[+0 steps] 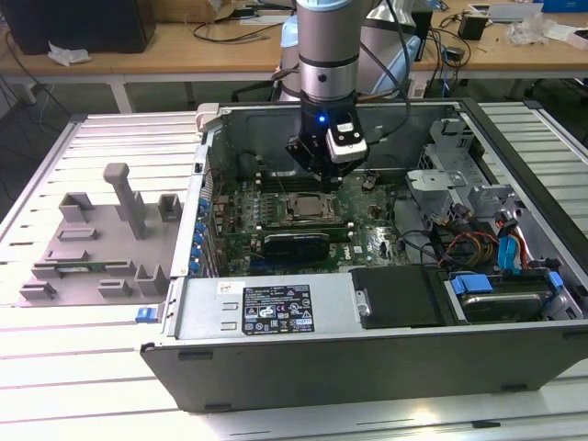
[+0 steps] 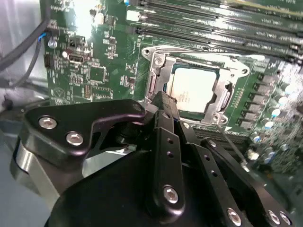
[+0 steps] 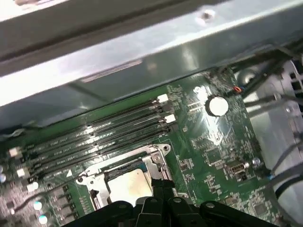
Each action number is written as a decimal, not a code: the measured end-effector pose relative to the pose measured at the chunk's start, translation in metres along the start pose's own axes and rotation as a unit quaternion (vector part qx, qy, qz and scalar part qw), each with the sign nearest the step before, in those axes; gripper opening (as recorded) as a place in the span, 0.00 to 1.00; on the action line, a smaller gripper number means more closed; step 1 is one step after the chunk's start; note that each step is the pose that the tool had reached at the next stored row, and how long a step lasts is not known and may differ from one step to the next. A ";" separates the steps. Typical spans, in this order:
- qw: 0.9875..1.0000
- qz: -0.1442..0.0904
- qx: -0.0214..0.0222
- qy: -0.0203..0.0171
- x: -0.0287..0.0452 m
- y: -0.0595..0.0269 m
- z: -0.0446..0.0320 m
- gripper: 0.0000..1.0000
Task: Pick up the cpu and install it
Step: 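Close the cpu cover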
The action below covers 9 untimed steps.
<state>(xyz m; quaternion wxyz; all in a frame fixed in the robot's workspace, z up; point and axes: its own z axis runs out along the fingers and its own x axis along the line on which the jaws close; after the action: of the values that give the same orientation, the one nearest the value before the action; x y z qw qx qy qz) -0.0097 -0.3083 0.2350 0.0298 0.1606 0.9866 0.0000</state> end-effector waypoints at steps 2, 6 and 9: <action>1.000 -0.019 0.000 0.000 0.0000 0.0000 0.0001 0.11; 0.998 -0.055 0.001 -0.001 0.0003 -0.0002 0.0002 0.11; 0.997 -0.081 0.002 -0.001 0.0010 -0.0004 0.0006 0.11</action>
<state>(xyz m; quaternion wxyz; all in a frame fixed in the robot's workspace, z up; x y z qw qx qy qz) -0.0107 -0.3083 0.2344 0.0304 0.0805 0.9963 -0.0045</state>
